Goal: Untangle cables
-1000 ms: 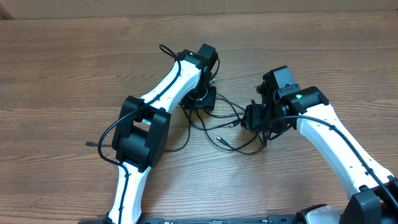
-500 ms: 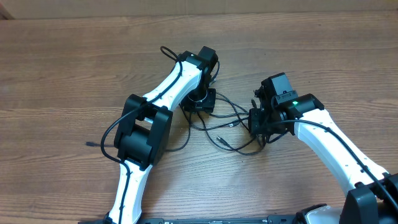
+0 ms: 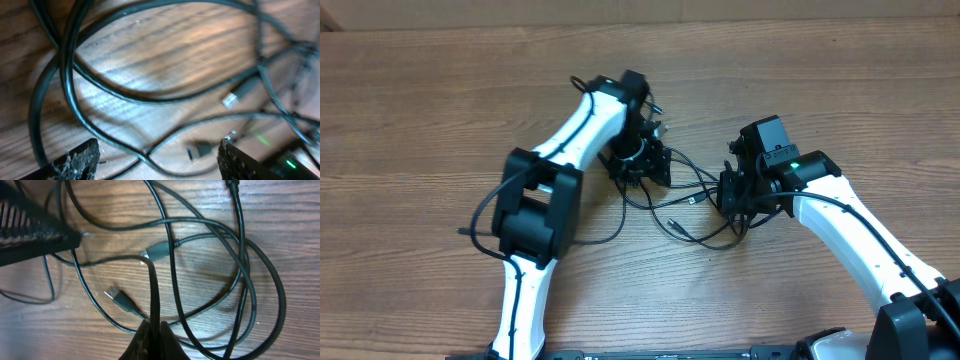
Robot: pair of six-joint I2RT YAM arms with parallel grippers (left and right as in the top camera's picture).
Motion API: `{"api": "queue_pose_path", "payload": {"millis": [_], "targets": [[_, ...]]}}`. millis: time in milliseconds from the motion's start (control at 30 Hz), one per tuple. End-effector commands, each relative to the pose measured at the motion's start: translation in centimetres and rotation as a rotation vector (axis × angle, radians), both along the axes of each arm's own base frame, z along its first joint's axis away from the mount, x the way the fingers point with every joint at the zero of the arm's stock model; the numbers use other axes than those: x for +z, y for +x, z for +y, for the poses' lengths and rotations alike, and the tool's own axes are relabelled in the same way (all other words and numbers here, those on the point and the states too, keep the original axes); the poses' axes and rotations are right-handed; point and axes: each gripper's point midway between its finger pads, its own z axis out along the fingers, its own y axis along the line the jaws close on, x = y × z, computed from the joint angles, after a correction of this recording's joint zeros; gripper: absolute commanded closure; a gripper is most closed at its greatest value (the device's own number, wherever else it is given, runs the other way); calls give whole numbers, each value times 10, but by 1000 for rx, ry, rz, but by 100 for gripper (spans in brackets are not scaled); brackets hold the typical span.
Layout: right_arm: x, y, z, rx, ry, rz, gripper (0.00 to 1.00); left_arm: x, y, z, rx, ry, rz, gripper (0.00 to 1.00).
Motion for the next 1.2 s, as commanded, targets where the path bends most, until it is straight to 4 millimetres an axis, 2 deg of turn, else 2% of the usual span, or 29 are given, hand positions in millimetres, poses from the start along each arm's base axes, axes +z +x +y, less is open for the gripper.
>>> {"api": "queue_pose_path", "payload": {"millis": [0, 167, 333, 433, 667, 833, 967, 1100, 1167], "targets": [[5, 4, 5, -77, 36, -2, 96, 51, 0, -17, -73, -256, -41, 24], [9, 13, 9, -193, 82, 1, 96, 51, -12, -10, -98, -238, -3, 25], [12, 20, 10, -215, 94, -21, 96, 41, -20, -4, -104, -146, 19, 23], [12, 22, 10, -215, 94, -27, 96, 35, -22, -1, -89, -86, 22, 19], [9, 29, -5, -267, 18, -64, 96, 30, -19, 0, -60, -32, 16, 17], [9, 31, -10, -361, 18, -52, 96, 28, -19, -1, -52, -30, 19, 25], [10, 34, -9, -362, 25, -63, 96, 25, -18, -4, -45, -29, 17, 30], [10, 34, -9, -362, 25, -64, 96, 19, -19, -8, -34, -24, 19, 43], [10, 34, -9, -362, 25, -64, 96, 13, -21, -7, -32, -1, 20, 44]]}}
